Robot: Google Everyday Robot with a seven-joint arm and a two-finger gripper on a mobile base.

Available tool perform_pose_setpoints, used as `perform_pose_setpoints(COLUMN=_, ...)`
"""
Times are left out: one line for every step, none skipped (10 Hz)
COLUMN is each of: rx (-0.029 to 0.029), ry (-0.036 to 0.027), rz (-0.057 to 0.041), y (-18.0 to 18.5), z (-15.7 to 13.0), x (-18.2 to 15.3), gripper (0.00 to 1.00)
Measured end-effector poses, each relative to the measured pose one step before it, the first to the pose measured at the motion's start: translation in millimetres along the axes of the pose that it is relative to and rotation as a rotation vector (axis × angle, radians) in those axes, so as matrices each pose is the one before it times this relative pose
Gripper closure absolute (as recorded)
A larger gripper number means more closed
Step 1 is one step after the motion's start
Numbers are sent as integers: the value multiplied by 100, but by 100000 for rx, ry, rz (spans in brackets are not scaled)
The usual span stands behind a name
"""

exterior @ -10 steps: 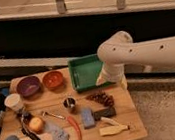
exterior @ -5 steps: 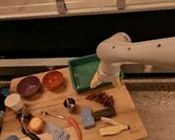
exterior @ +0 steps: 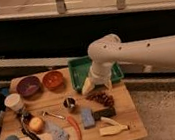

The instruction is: Wipe tray with sponge

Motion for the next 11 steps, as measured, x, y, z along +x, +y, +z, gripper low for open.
perform_pose_setpoints(rx=-90, ry=110, rz=-182, y=132, z=81, x=-25, gripper=20)
perform_pose_setpoints(rx=-578, ry=379, rz=531, y=218, z=204, x=-174, gripper=20)
perform_pose_setpoints(rx=-194, ry=889, rz=1139, y=53, z=533, x=-108, gripper=20)
perform_pose_setpoints(rx=-814, ry=1109, rz=1020, y=432, z=1188, x=-270, gripper=20)
perform_pose_setpoints(rx=-948, ry=1340, rz=397, y=641, z=1734, x=-412, gripper=20)
perform_pose_setpoints(rx=-1130, ry=1225, rz=-16, y=762, z=1523, x=-496, gripper=20)
perform_pose_setpoints(rx=-2466, ry=1360, rz=-325, y=810, z=1162, x=-384, gripper=20)
perform_pose_setpoints(rx=-2540, ry=1926, rz=-956, y=371, z=973, x=-202, gripper=20)
perform_pose_setpoints(rx=-2647, ry=2477, rz=-1228, y=409, z=843, x=3, gripper=20)
perform_pose_setpoints(rx=-992, ry=1792, rz=-1007, y=393, z=556, x=111, gripper=20)
perform_pose_setpoints(rx=-291, ry=54, rz=-274, y=174, z=3, x=4, gripper=20)
